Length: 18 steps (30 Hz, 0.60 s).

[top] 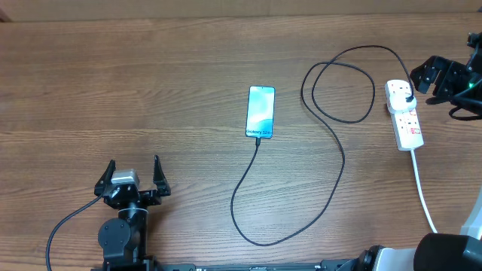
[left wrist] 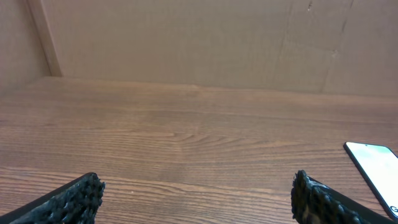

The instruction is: Plug charger to phone and switch on socket

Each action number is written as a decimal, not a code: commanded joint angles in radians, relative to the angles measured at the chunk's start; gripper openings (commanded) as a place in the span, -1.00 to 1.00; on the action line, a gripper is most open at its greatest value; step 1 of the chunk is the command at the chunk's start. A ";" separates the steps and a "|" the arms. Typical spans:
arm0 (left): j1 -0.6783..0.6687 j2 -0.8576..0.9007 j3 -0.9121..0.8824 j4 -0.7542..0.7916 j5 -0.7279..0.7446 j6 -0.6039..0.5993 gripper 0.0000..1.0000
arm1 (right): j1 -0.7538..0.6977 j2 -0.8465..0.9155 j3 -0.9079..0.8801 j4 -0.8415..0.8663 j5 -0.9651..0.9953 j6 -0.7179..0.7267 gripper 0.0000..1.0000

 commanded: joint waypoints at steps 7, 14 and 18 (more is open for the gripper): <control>0.011 -0.009 -0.003 -0.001 0.014 -0.010 0.99 | 0.002 -0.002 0.002 0.002 0.003 0.003 1.00; 0.011 -0.009 -0.003 -0.001 0.014 -0.010 0.99 | 0.002 -0.002 0.002 0.002 0.003 0.003 1.00; 0.011 -0.009 -0.003 -0.001 0.014 -0.010 0.99 | 0.002 0.006 0.000 0.014 0.012 -0.004 0.99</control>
